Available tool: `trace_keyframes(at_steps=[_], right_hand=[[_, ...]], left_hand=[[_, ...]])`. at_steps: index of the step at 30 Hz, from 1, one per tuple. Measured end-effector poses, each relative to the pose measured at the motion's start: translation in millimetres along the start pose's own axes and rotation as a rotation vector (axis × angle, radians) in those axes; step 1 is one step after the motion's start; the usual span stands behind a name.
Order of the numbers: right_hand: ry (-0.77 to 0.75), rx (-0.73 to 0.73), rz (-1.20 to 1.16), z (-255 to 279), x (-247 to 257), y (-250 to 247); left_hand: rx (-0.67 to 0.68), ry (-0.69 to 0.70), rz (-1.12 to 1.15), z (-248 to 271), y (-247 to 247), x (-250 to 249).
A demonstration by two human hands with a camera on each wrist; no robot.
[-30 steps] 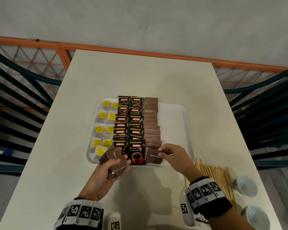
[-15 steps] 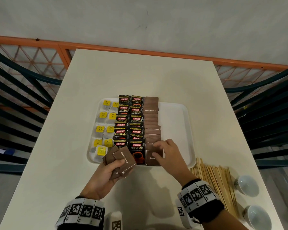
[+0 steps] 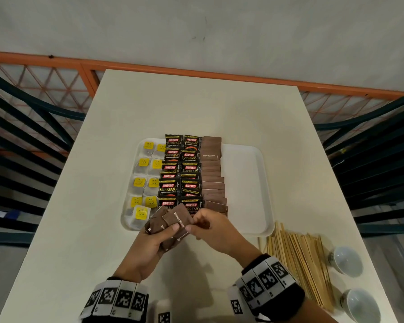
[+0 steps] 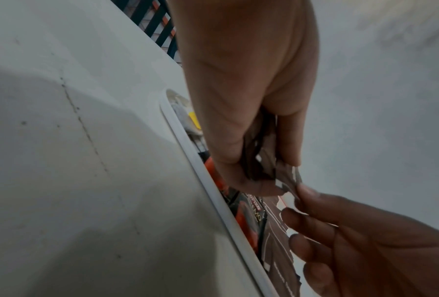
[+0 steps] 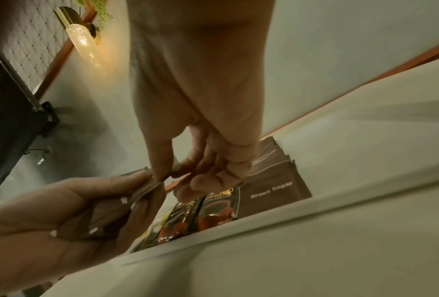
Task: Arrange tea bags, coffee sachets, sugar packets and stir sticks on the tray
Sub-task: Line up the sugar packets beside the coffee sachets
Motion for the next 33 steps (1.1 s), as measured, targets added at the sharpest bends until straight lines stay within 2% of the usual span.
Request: trace_keyframes(at_steps=[5,8,14,23,33], right_hand=[[-0.027,-0.105,-0.274,0,0,-20],[-0.027,-0.212,-0.325,-2,-8,-45],[0.113,-0.402,-0.511,-5,-48,-82],[0.160,-0.433,-0.273,-15,-74,-81],[0.117,-0.548,-0.008,-10,-60,-85]], left_hand=[[0.006,-0.051,0.048,-2,1,7],[0.003,-0.062,0.067,-1,0,7],[0.044,-0.073,0.107,1,5,3],[-0.004,-0.021,-0.025,1,0,1],[-0.016,0.020,-0.051,2,5,-3]])
Point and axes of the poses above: each hand's wrist, its own z-axis away from the middle knuckle, its own y-axis out of the palm, x = y × z, the point moved 9 cm from there along -z, towards the middle knuckle, and after that the axes turned 1 degree about -x, right-handed, at the moved point
